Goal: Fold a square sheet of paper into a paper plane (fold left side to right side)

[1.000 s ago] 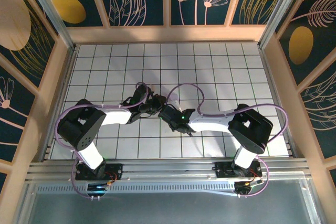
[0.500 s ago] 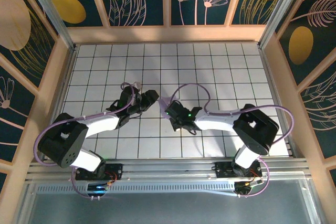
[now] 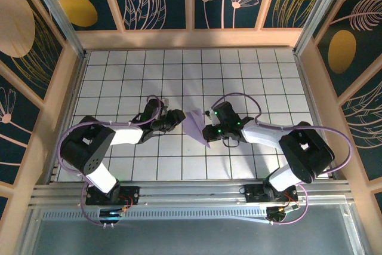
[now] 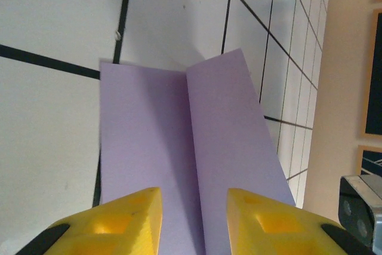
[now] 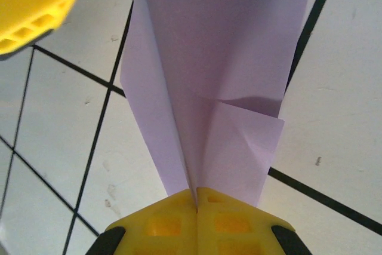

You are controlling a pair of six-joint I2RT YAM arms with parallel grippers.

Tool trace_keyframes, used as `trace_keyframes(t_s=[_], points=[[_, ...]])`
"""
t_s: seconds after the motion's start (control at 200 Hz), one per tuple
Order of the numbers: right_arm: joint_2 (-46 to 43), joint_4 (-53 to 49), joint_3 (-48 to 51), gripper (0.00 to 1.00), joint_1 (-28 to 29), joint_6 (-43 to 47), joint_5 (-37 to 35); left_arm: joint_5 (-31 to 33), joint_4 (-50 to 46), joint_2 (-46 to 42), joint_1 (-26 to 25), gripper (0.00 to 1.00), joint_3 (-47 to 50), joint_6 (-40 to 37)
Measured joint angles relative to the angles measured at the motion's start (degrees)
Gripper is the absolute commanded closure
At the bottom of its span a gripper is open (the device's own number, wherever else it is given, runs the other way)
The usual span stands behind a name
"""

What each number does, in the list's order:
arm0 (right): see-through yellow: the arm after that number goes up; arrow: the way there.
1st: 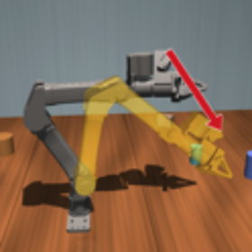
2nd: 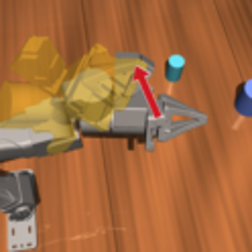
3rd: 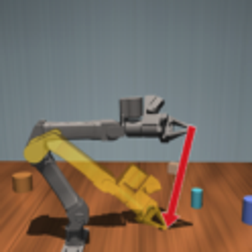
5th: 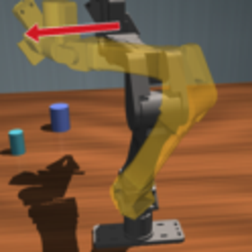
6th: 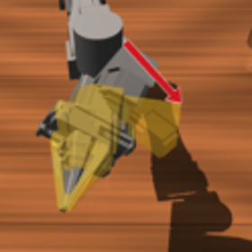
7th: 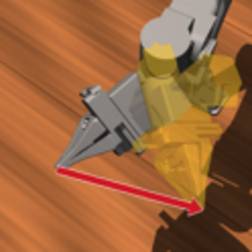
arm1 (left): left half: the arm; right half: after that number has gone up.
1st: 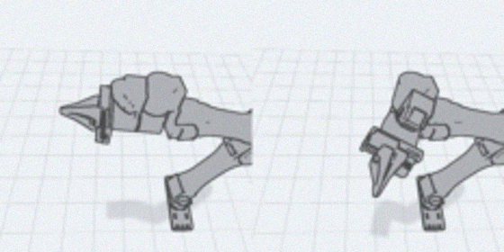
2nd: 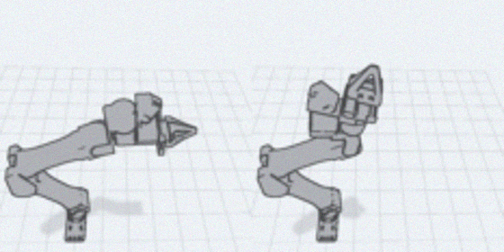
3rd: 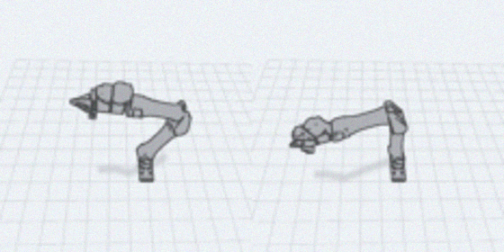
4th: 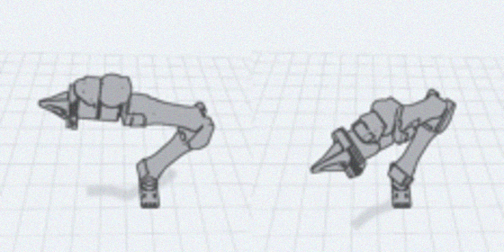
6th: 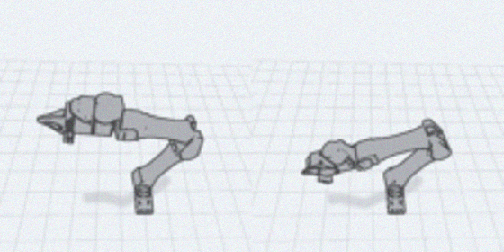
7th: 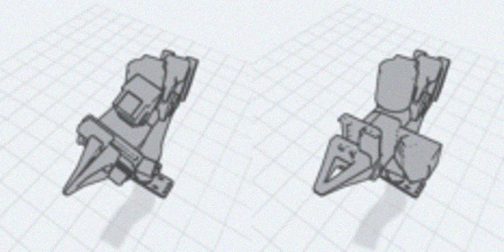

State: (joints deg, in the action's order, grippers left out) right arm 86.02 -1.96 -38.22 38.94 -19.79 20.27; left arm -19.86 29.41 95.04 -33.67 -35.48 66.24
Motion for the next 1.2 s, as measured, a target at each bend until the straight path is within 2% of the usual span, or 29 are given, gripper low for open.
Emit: trace_keyframes(t_s=[0.295, 0.736, 1.201], points=[[1.0, 2.1, 0.4, 1.0, -1.6, 0.0, 5.4, -1.4, 0.4, 4.6, -2.8, 0.64, -4.6, -0.2], [2.3, 2.2, 0.4, 1.0, -1.8, 0.0, 6.2, -1.8, -1.7, 7.5, -4.0, 0.6, -7.5, -0.9], [3.3, 2.2, 0.4, 1.0, -1.8, 0.0, 6.8, -0.5, -9.1, 9.5, -4.4, 0.55, -10.6, -3.9]])
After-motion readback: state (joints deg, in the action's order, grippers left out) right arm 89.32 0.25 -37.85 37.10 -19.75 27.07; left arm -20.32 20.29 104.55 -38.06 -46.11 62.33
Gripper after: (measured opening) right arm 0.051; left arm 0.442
